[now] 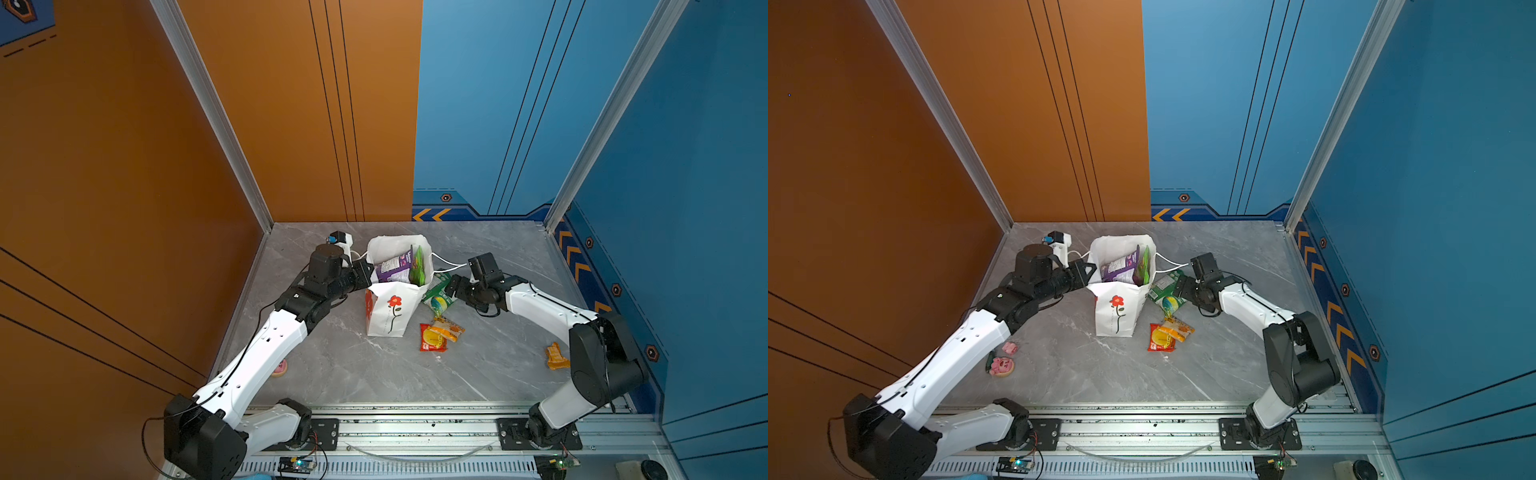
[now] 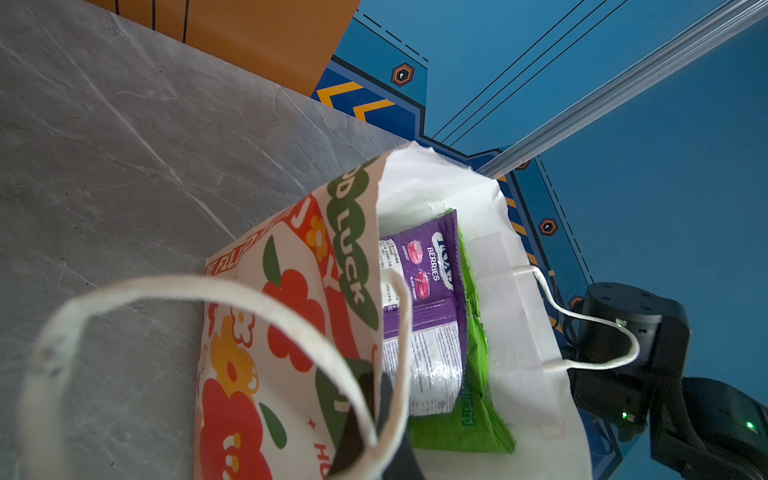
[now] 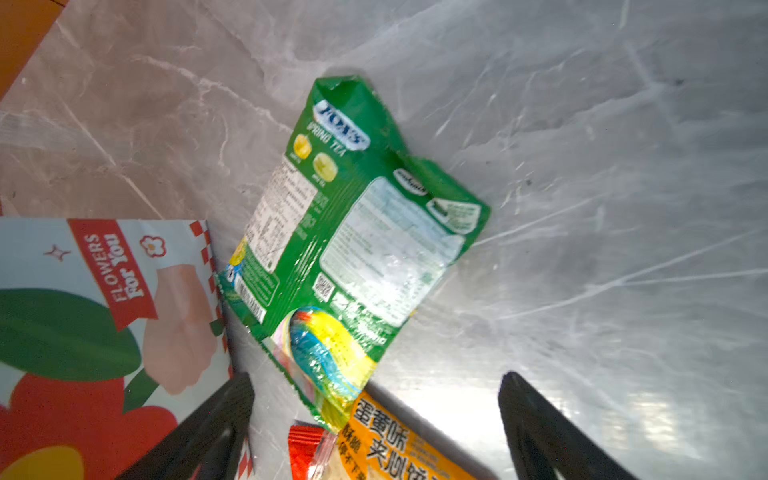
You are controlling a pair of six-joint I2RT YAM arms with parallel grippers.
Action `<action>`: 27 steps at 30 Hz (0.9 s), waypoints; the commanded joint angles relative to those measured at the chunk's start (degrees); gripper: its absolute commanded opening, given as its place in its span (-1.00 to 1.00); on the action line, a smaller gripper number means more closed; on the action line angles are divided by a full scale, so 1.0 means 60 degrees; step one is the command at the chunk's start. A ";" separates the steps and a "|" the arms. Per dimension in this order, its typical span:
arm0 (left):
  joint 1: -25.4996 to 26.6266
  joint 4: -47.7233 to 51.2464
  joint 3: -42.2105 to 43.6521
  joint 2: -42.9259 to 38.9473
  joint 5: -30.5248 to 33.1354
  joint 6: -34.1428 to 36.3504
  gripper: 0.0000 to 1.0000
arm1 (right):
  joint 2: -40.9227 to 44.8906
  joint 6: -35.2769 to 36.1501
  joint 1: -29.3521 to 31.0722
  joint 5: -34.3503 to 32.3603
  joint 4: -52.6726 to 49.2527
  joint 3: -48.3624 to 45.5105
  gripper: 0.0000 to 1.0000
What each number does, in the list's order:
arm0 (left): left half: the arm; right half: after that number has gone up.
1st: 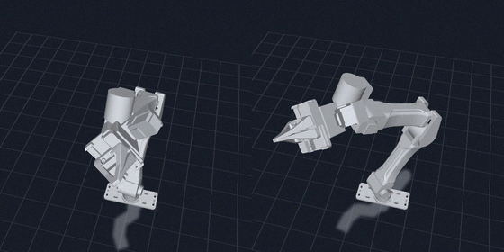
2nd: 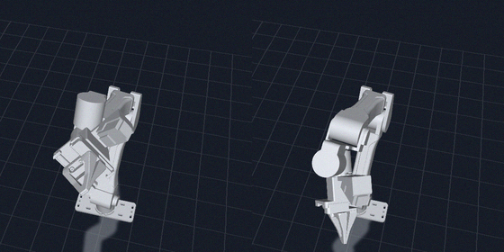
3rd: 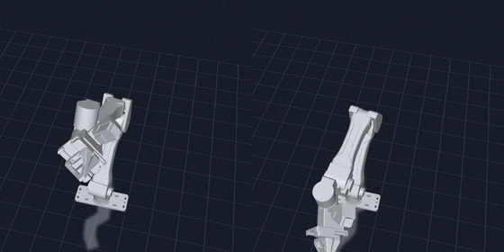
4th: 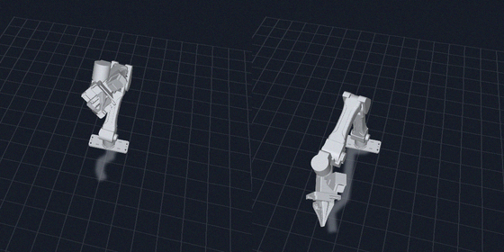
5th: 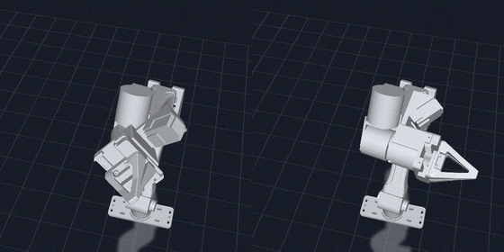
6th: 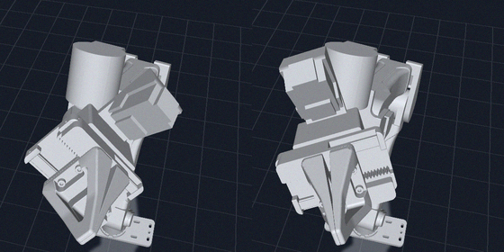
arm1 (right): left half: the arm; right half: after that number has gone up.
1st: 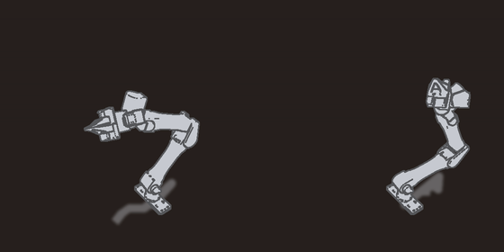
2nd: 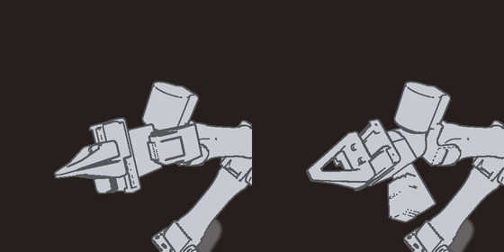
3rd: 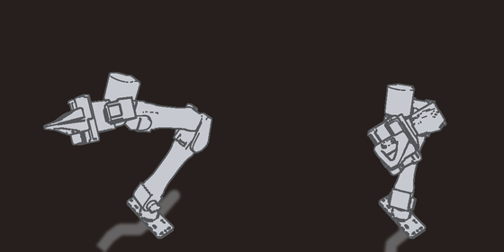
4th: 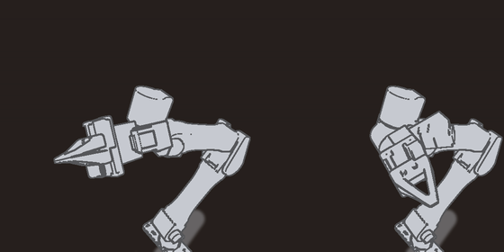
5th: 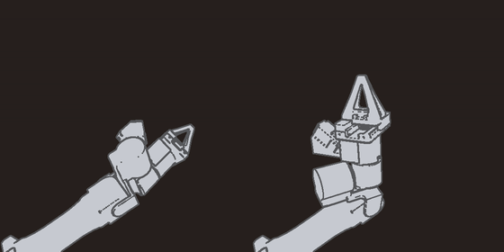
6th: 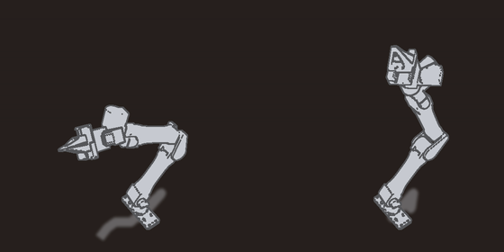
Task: Place the snacks into the paper bag
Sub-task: 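Move the right gripper over the green Fox's Spring Tea bag, then lower the right gripper onto the green tea bag and grasp it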
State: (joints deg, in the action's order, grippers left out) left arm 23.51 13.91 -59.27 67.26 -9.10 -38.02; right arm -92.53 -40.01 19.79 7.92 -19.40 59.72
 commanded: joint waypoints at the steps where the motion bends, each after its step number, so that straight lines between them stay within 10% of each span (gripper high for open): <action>1: -0.0139 -0.0836 -0.0025 -0.0400 0.0016 0.0009 -1.00 | -0.0623 0.1114 -0.0489 0.0360 -0.0912 0.0839 0.88; 27: -0.0153 -0.1044 -0.0025 -0.0019 -0.0097 -0.0094 -1.00 | -0.4919 0.3252 -0.0323 0.0855 -0.3139 0.4675 0.68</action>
State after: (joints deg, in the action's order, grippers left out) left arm 23.20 13.52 -59.20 67.40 -9.28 -38.68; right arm -120.55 -21.15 16.73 13.58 -33.98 88.66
